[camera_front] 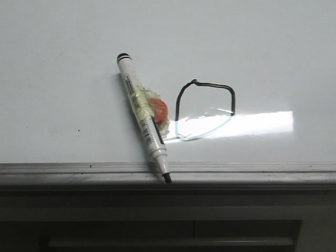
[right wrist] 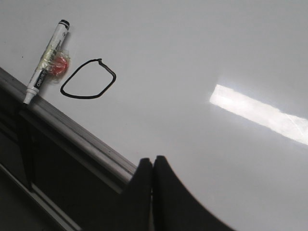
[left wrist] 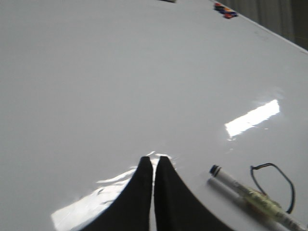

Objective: Write number 0 on whiteboard

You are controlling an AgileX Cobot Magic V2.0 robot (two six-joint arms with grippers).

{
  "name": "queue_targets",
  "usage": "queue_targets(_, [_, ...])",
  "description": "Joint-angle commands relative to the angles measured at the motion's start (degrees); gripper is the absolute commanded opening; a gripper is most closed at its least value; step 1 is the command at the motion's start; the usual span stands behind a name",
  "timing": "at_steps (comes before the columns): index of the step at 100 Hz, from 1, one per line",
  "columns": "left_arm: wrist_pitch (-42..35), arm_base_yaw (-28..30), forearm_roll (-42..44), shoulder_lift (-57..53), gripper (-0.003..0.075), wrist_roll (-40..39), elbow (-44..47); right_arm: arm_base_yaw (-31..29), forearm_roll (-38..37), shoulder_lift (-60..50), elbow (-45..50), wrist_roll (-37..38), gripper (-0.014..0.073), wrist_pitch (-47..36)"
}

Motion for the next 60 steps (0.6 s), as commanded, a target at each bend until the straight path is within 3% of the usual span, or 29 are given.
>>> queue_targets(1, [-0.72,5.03,0.7,-4.42,-0.002,-3.45,0.35,-0.36,-0.62,0.93,-1.22,-0.16,-0.0059,-3.99])
queue_targets(12, [6.35,13.21,1.14,-11.11,-0.002,-3.84,2.02,-0.36,-0.62,0.93,-1.22,-0.16,-0.0059,-3.99])
queue_targets(32, [15.39,23.47,2.6,-10.02,-0.002,-13.09,3.93,-0.36,-0.62,1.03,-1.22,-0.16,-0.0059,-4.01])
queue_targets(42, [17.71,26.37,2.6,-10.02,-0.002,-17.22,6.1,-0.36,-0.62,1.03,-1.22,-0.16,-0.0059,-4.01])
queue_targets(60, [26.45,27.22,1.72,-10.02,-0.002,-17.36,7.08,-0.36,-0.62,1.03,-1.22,-0.16,-0.0059,-4.01])
